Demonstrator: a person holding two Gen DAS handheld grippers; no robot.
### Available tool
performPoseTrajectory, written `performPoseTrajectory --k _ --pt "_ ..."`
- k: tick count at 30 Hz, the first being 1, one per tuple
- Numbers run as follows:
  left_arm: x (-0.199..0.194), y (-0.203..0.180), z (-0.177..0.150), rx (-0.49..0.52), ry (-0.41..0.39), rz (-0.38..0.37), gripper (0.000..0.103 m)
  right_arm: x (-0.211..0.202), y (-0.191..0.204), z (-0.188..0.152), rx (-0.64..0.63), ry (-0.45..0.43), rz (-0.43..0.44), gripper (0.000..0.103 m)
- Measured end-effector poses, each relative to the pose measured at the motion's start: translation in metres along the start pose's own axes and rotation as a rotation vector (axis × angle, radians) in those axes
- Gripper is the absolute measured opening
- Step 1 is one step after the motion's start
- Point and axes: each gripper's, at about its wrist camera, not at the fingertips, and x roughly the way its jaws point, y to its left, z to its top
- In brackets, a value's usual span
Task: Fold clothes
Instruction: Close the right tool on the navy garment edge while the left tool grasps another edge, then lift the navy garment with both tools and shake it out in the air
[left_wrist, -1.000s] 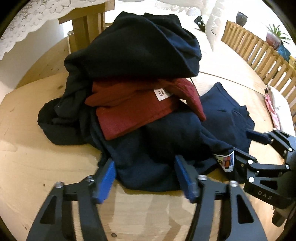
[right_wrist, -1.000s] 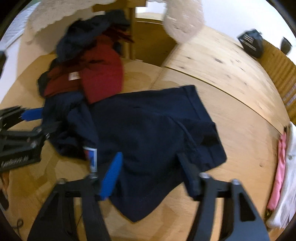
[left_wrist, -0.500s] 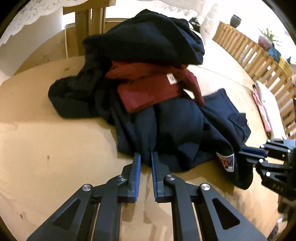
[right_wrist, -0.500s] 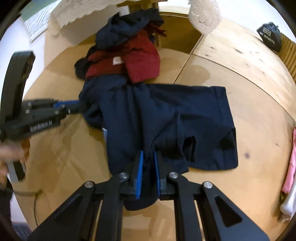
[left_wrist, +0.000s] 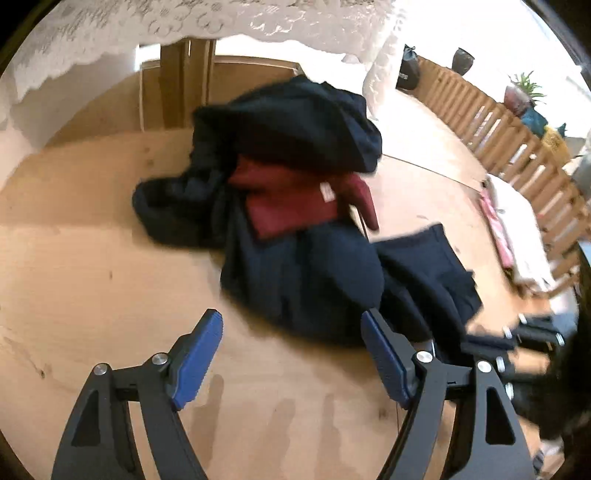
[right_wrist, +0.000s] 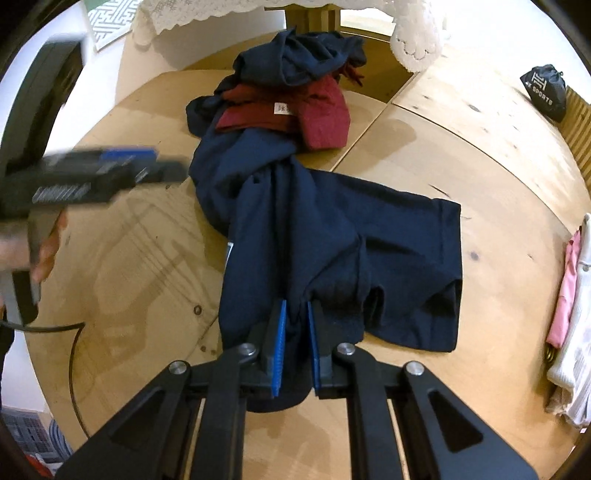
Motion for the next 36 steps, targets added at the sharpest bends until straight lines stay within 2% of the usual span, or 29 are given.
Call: performPoseTrajectory --k 4,9,11,12,13,14,15,16,18,21,23,25,28,30,33,34,36 --pt "0.021 -0.022 0.005 0.031 0.062 0.044 0.076 0.009 -0.004 0.006 0.017 0.004 0.006 0.011" --pt "0.044 -0.023 -0.006 0.043 0.102 0.082 0.079 0.018 -0.003 0.012 -0.012 0.001 0.011 0.012" --pt "0.054 -0.024 -0.011 0.048 0.118 0.098 0.075 0.019 -0.001 0.013 -0.01 0.003 0.019 0.012" --pt "0.059 -0.024 -0.013 0.05 0.126 0.105 0.063 0.02 -0.001 0.013 -0.007 0.003 0.02 0.012" --pt "0.059 -0.024 -0.015 0.054 0.126 0.098 0.045 0.02 -0.002 0.014 -0.004 0.001 0.021 0.012" --pt "0.056 -0.025 -0.017 0.051 0.119 0.084 0.038 0.021 -0.003 0.015 0.0 -0.002 0.021 0.012" --pt "0.052 -0.024 -0.018 0.038 0.111 0.085 0.023 0.022 -0.004 0.016 0.007 -0.006 0.023 0.012" --pt "0.049 -0.024 -0.019 0.033 0.101 0.083 0.017 0.022 -0.006 0.018 0.02 -0.01 0.03 0.012" --pt "0.044 -0.017 -0.022 -0.003 0.087 0.025 0.015 0.021 -0.011 0.018 0.049 -0.025 0.054 0.012" --pt "0.032 0.003 -0.031 -0.115 0.052 -0.111 0.013 0.018 -0.017 0.02 0.085 -0.054 0.086 0.012" --pt "0.015 0.021 -0.039 -0.227 -0.01 -0.236 0.012 0.011 -0.018 0.023 0.106 -0.088 0.119 0.012" --pt "-0.003 0.034 -0.046 -0.296 -0.072 -0.316 0.012 -0.002 -0.02 0.029 0.143 -0.126 0.187 0.011" --pt "-0.038 0.045 -0.053 -0.317 -0.146 -0.366 0.012 -0.028 -0.017 0.037 0.172 -0.185 0.273 0.011" --pt "-0.055 0.054 -0.047 -0.324 -0.189 -0.401 0.011 -0.049 -0.011 0.041 0.179 -0.226 0.325 0.011" --pt "-0.08 0.079 -0.008 -0.369 -0.288 -0.461 0.009 -0.077 0.004 0.056 0.152 -0.278 0.359 0.011" --pt "-0.091 0.092 0.004 -0.378 -0.326 -0.472 0.004 -0.086 0.01 0.065 0.145 -0.297 0.366 0.011" --pt "-0.122 0.103 0.019 -0.368 -0.407 -0.462 0.0 -0.102 0.024 0.085 0.131 -0.33 0.385 0.011"
